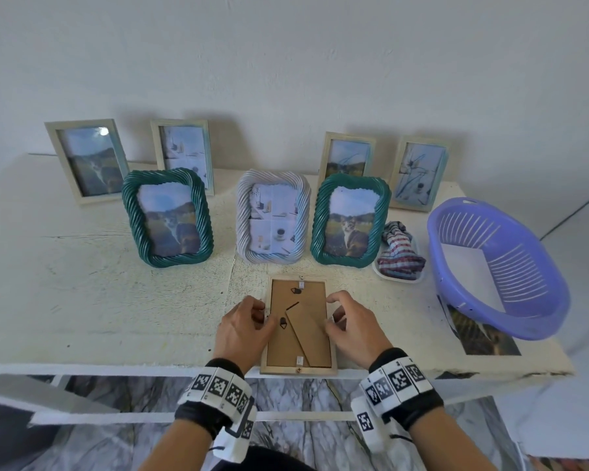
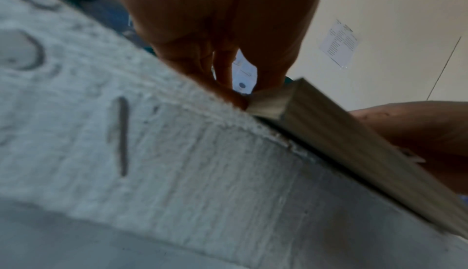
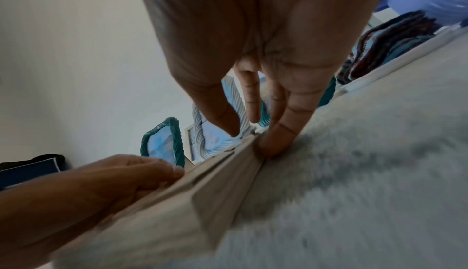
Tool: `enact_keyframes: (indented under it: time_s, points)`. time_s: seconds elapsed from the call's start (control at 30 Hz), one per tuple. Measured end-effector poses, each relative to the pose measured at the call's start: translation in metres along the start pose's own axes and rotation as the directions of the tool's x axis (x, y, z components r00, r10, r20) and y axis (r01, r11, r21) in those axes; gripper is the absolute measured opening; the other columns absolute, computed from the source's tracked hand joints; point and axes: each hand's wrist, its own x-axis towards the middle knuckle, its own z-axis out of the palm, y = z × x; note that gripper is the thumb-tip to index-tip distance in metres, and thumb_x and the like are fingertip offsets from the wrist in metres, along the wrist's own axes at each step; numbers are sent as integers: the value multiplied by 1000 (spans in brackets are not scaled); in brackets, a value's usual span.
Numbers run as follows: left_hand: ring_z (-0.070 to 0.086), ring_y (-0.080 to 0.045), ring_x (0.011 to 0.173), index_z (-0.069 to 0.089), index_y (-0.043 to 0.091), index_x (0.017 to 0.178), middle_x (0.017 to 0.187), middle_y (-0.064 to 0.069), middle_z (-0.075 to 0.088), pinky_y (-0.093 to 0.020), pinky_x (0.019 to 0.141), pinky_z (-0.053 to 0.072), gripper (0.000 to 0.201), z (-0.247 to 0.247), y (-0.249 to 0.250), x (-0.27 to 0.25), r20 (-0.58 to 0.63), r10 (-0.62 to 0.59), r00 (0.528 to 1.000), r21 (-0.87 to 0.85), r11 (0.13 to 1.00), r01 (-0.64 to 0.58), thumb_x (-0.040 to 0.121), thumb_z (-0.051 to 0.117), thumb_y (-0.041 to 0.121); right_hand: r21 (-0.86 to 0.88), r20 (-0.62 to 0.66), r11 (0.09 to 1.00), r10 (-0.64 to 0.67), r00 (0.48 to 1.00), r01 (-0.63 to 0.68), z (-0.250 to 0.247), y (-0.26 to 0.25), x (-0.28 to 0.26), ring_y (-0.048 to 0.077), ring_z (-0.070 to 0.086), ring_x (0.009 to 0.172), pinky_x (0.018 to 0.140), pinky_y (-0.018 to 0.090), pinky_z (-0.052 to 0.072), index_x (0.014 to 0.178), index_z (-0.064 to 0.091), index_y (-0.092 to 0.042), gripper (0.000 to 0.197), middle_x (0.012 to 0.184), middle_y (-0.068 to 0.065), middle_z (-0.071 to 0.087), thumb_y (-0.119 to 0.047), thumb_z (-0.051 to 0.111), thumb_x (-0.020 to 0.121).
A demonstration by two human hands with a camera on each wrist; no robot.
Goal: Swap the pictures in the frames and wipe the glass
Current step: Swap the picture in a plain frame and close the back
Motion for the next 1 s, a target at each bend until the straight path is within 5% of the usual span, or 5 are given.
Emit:
enact_keyframes:
  time_s: [0.27, 0.5, 0.67, 0.83, 1.0]
  points:
    - [62, 0, 71, 64, 23, 114, 82, 13, 64, -16, 64, 51, 33, -4, -12, -5, 15, 39, 999, -150, 988, -36, 83, 74, 32, -331, -35, 937, -136, 990, 116, -15, -23, 47, 17, 55, 91, 75, 24, 44, 115, 55, -15, 26, 109, 3, 54, -30, 52, 94]
    - [62, 0, 73, 65, 23, 116, 85, 14, 64, -6, 62, 45, 35, -5, -13, -6, 23, 53, 998, -168, 985, -49, 83, 74, 31, -445, 209, 862, -164, 964, 243, -16, -32, 89, 23, 58, 100, 79, 29, 42, 116, 62, -15, 25, 112, 6, 60, -17, 55, 93]
    - [62, 0, 72, 65, 24, 113, 83, 16, 63, -6, 62, 45, 32, -4, -15, -6, 11, 70, 998, -148, 987, -67, 83, 74, 32, -491, 274, 828, -149, 950, 272, -21, -34, 99, 22, 58, 87, 67, 27, 36, 100, 63, -17, 25, 92, 1, 59, -41, 59, 92]
    - [62, -1, 72, 65, 25, 112, 83, 15, 64, -9, 63, 47, 30, -4, -16, -7, 23, 85, 996, -158, 984, -80, 83, 74, 31, -517, 230, 818, -151, 962, 252, -15, -35, 102, 21, 55, 65, 55, 28, 34, 73, 51, -19, 30, 67, -4, 51, -42, 55, 92]
    - [62, 0, 73, 65, 26, 112, 83, 15, 64, -11, 64, 49, 31, -5, -19, -5, 37, 91, 995, -163, 983, -84, 84, 73, 33, -532, 214, 833, -43, 976, 153, -11, -42, 105, 22, 57, 68, 59, 28, 39, 66, 43, -21, 30, 72, -2, 56, -38, 54, 89]
